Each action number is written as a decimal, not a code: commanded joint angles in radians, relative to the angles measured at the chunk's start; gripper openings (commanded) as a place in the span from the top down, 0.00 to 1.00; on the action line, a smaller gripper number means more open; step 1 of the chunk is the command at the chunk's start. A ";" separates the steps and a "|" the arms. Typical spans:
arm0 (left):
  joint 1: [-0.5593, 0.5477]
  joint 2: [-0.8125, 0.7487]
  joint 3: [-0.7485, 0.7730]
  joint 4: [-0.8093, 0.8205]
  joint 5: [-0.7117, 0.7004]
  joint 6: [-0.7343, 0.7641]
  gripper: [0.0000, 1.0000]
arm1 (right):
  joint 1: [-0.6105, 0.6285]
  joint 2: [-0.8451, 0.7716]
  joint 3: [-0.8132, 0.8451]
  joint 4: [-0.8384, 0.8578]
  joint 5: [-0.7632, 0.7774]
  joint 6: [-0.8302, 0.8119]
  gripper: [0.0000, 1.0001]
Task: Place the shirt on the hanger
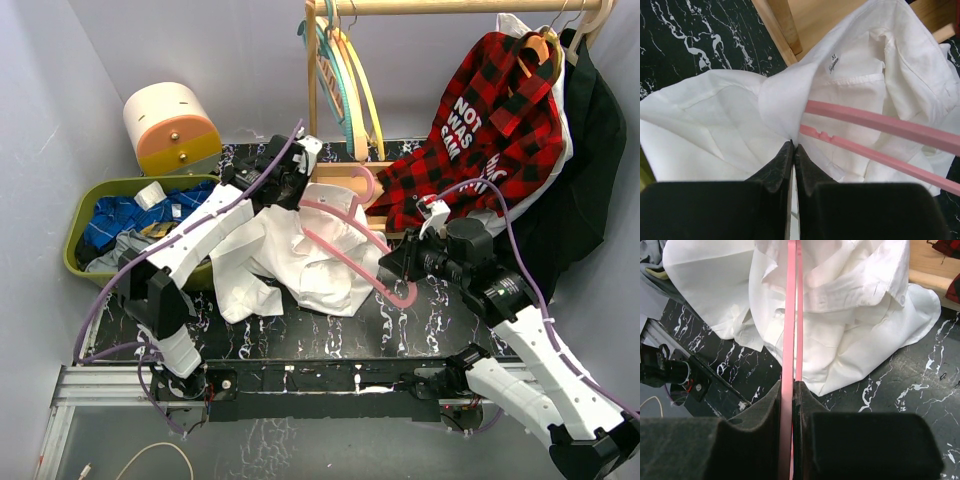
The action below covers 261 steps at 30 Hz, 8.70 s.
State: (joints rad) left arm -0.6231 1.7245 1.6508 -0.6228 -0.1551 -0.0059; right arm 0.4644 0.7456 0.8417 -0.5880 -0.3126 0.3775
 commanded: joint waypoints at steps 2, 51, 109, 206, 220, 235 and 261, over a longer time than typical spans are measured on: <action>0.005 -0.109 -0.012 -0.034 -0.021 0.078 1.00 | -0.001 -0.005 -0.002 0.169 -0.023 -0.044 0.92; 0.005 -0.211 -0.014 -0.240 0.393 0.134 1.00 | 0.003 0.368 -0.236 1.074 -0.116 0.135 0.92; 0.315 0.270 0.430 -0.666 1.168 1.255 0.19 | 0.106 0.474 -0.418 1.406 -0.088 -0.180 0.92; 0.262 -0.197 0.555 -0.725 1.022 1.049 1.00 | -0.134 0.972 -0.306 2.374 -0.345 0.883 0.51; 0.263 -0.195 0.531 -0.723 1.003 1.061 1.00 | -0.130 1.028 -0.277 2.412 -0.371 0.949 0.41; 0.263 -0.200 0.496 -0.718 0.982 1.072 1.00 | -0.128 0.954 -0.230 2.414 -0.377 1.018 0.41; 0.263 -0.245 0.413 -0.691 0.782 1.128 1.00 | -0.279 0.862 -0.365 2.133 -0.349 0.945 0.92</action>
State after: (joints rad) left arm -0.3576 1.5509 2.0842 -1.3376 0.7040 1.0843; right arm 0.2714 1.7176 0.4908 1.4471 -0.6888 1.4014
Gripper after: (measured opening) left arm 0.106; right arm 0.087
